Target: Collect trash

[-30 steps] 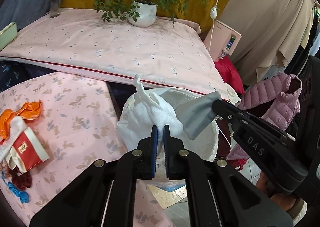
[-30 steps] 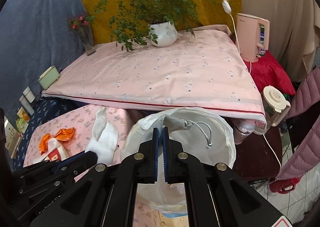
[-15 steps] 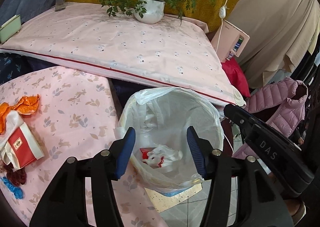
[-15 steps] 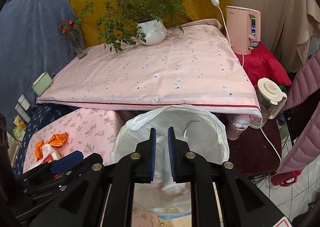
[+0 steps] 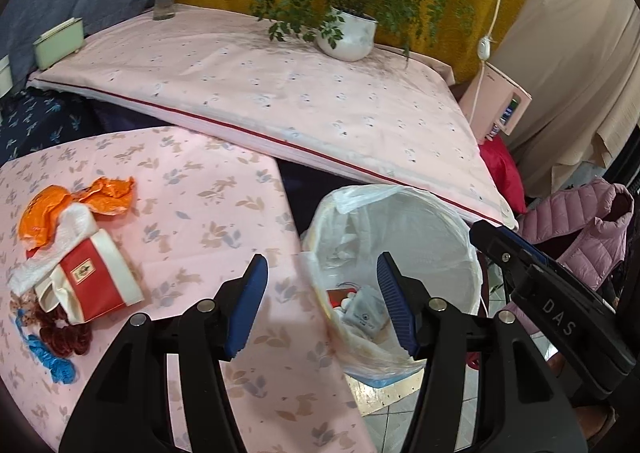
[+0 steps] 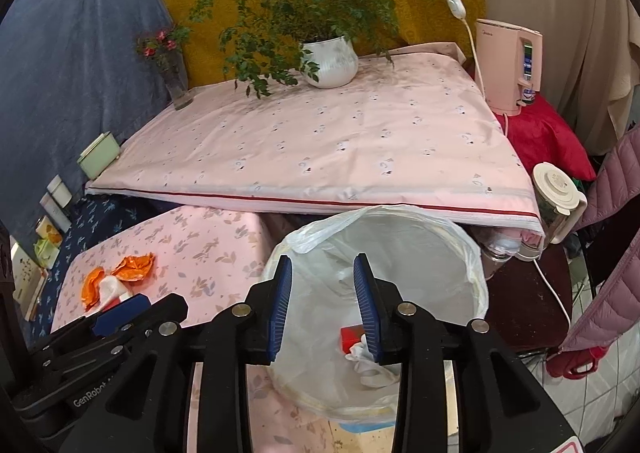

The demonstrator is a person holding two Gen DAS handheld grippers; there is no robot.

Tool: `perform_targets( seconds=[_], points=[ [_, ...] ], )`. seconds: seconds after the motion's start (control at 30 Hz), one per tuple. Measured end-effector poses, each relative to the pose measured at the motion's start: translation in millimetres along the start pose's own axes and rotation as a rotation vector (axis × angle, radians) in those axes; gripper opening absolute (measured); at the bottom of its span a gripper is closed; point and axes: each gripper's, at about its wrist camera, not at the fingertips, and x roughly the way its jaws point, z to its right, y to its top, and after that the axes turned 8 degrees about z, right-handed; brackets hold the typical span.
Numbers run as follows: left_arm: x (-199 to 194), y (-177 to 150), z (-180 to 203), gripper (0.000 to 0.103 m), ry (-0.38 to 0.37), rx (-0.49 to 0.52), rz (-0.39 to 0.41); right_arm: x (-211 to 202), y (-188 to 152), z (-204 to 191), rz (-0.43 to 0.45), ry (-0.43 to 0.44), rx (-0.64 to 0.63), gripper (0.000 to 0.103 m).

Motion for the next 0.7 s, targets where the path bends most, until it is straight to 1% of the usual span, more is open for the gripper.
perform_targets(
  seconds=[0.07, 0.17, 0.33, 0.4, 0.7],
  points=[
    [-4.7, -0.9, -7.6, 0.054, 0.013, -0.012, 0.006, -0.1, -2.8, -8.7, -0.005, 0.011, -0.014, 0.034],
    [-12.9, -3.4, -20.2, 0.054, 0.039, -0.023, 0.016, -1.4, -6.7, -23.7, -0.010, 0.028, -0.036, 0.039],
    [-24.2, -9.3, -44.0, 0.054, 0.086, -0.047, 0.021, -2.6, -14.7, -48.9, -0.024, 0.059, -0.074, 0.040],
    [-29.6, -12.9, -55.7, 0.054, 0.110, -0.061, 0.023, -3.3, -18.6, -58.3, -0.029, 0.070, -0.088, 0.043],
    [-53.1, -30.5, -114.5, 0.054, 0.201, -0.136, 0.022, -7.1, -38.5, -106.3, -0.058, 0.125, -0.151, 0.045]
  ],
)
